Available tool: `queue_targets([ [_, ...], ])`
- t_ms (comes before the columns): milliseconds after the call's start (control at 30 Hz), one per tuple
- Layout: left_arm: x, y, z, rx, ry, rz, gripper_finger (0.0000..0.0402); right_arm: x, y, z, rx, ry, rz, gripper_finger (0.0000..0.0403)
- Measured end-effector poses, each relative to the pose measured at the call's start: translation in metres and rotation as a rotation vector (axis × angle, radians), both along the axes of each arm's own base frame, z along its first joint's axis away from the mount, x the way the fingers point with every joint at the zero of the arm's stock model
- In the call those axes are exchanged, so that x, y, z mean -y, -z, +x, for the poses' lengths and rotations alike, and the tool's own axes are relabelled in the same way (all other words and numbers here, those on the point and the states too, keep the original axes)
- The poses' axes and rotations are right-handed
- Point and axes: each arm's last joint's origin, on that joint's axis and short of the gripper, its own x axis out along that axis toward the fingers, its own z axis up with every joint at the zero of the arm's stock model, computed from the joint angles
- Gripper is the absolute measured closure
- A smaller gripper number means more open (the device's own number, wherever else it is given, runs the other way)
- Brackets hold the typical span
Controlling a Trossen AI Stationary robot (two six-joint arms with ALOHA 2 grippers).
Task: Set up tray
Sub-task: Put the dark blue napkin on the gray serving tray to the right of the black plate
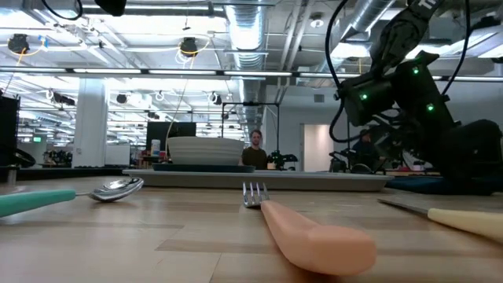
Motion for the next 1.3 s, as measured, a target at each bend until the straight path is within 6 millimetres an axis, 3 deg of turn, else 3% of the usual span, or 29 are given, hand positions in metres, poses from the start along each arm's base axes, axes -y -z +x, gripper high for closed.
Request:
queue_targets([
  [167, 0.0, 0.001, 0.0, -0.011, 0.0, 0.001, 0.0303, -0.002, -0.016, 0.008, 0.048, 0.007, -0.081, 0.0397],
  [367, 0.0, 0.001, 0.0, -0.012, -0.001, 0.001, 0.0303, -0.007, -0.068, 0.017, 0.158, 0.025, -0.168, 0.0399],
  [933, 0.0, 0.003, 0.0, -0.031, -0.002, 0.002, 0.0303, -0.039, -0.207, 0.032, 0.432, -0.003, -0.728, 0.0401],
  [1300, 0.0, 0.004, 0.0, -0.043, -0.004, -0.015, 0.0303, -0.085, -0.25, 0.039, 0.596, -0.234, -0.575, 0.0402],
])
